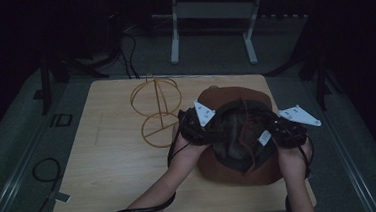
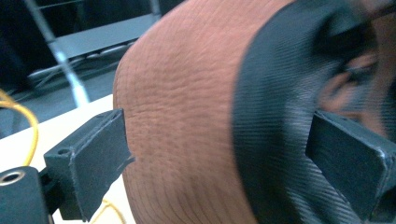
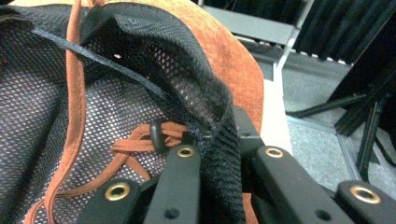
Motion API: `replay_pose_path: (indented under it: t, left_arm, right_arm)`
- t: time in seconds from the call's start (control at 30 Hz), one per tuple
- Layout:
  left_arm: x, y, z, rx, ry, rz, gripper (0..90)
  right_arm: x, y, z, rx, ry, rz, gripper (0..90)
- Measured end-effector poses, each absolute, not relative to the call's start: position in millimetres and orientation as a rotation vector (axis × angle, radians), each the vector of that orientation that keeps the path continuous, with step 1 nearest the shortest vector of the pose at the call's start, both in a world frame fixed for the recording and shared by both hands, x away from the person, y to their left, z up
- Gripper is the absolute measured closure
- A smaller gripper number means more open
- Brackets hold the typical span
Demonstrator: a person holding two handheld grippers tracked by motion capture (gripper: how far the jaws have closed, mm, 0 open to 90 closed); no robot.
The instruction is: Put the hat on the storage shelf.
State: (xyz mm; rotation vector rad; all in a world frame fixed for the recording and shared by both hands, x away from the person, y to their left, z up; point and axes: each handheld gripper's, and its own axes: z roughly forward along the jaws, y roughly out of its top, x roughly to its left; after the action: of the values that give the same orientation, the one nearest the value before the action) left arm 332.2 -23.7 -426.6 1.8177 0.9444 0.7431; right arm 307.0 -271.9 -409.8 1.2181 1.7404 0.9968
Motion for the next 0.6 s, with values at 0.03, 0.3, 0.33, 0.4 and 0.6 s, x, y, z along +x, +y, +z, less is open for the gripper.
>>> replay_pose_path:
  t: [0.03, 0.3, 0.33, 0.4, 0.6]
  left_arm:
    - [335, -24, -427, 1.818, 0.959, 0.728, 6.5]
    - [345, -26, -438, 1.799, 1.012, 0.716, 42.8]
    - [345, -25, -439, 1.798, 1.012, 0.721, 42.8]
    - [346, -22, -440, 1.781, 1.021, 0.724, 61.5]
    - [345, -22, -439, 1.794, 1.014, 0.749, 85.3]
  right_arm:
    - [306, -271, -408, 1.214, 1.736, 1.008, 84.3]
    - [283, -258, -396, 1.136, 1.744, 1.1, 84.3]
    - [283, -258, -396, 1.136, 1.744, 1.1, 84.3]
    - [280, -254, -397, 1.125, 1.746, 1.1, 84.3]
    - [278, -249, -407, 1.137, 1.766, 1.109, 84.2]
